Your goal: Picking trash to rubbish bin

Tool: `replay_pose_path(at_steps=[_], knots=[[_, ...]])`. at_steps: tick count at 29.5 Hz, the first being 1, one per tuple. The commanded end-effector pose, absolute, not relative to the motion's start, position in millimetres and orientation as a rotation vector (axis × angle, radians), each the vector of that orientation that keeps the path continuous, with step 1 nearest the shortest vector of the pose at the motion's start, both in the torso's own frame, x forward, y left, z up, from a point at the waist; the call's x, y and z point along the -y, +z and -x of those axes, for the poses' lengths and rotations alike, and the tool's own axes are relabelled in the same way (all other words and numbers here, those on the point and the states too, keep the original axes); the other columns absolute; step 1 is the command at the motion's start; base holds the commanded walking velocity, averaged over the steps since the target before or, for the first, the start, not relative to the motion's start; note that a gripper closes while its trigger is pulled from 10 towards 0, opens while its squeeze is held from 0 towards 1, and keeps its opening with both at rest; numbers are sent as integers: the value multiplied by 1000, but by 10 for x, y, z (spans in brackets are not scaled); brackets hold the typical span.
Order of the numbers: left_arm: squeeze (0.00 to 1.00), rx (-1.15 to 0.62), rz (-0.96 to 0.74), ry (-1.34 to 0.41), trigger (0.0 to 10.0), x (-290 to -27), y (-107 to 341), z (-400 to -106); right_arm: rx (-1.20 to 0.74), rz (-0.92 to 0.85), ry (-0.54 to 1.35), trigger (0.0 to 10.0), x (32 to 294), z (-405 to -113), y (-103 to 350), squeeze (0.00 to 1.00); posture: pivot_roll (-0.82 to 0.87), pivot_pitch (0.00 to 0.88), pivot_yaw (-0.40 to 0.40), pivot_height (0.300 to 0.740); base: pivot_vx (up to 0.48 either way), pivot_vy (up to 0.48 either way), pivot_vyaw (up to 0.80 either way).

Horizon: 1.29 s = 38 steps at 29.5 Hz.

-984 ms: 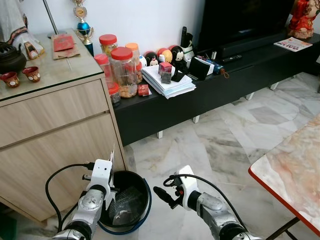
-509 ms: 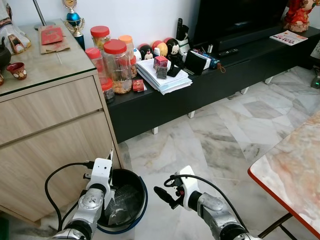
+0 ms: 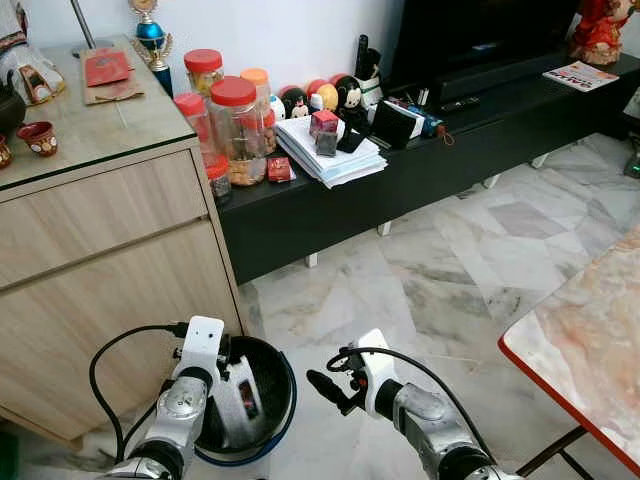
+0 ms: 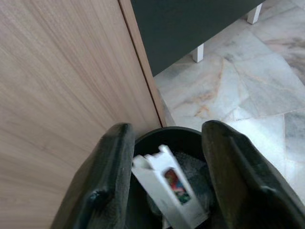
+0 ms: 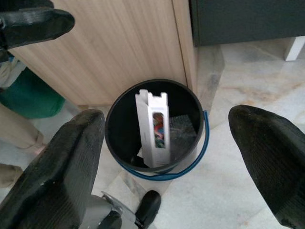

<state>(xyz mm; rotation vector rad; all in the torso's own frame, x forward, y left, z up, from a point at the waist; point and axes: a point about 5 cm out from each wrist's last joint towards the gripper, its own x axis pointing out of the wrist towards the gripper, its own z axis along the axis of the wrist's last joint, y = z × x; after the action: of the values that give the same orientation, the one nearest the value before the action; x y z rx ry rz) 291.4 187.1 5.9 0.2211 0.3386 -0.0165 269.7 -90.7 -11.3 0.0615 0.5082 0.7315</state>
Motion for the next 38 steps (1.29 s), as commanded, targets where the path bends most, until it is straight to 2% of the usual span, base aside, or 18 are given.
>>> replay_pose_path(at_steps=[1,6,8,10,11,12,13,17,20,25,38], knots=[[0,-389,-250,-6,10000,-1928,-19,-2845,-526,-55,679,10000,971,-2672,-158,0,47,47,-28,740,0,0,0],[0,-573,-208,83,10000,-2096,-334,-2487,-608,-27,481,10000,1203,-2562,-327,0,47,38,-12,740,0,0,0],[0,-592,-199,97,10000,-2117,-368,-2440,-619,-29,460,10000,1233,-2542,-348,0,47,37,-11,740,0,0,0],[0,-704,-130,194,10000,-2240,-551,-2153,-689,-37,348,10000,1398,-2402,-477,0,47,34,-1,740,0,0,0],[0,-704,-130,194,10000,-2240,-551,-2153,-689,-37,348,10000,1398,-2402,-477,0,47,34,-1,740,0,0,0],[0,-786,-110,244,10000,-2312,-673,-1926,-737,-55,255,10000,1523,-2289,-564,0,48,30,6,740,0,0,0],[0,-821,-111,256,10000,-2334,-724,-1819,-762,-71,207,10000,1582,-2226,-608,0,49,29,7,740,0,0,0],[0,-902,-127,269,10000,-2384,-832,-1560,-821,-92,100,10000,1698,-2061,-711,0,58,22,19,740,0,0,0],[0,-916,-116,286,10000,-2412,-860,-1466,-863,-117,-5,10000,1797,-1941,-776,0,64,10,26,740,0,0,0],[0,-910,-119,274,10000,-2422,-853,-1471,-887,-209,-131,10000,1881,-1854,-818,0,72,0,33,740,0,0,0],[0,-880,-137,224,10000,-2394,-795,-1636,-862,-246,-100,10000,1741,-1921,-797,0,57,0,61,740,0,0,0]])
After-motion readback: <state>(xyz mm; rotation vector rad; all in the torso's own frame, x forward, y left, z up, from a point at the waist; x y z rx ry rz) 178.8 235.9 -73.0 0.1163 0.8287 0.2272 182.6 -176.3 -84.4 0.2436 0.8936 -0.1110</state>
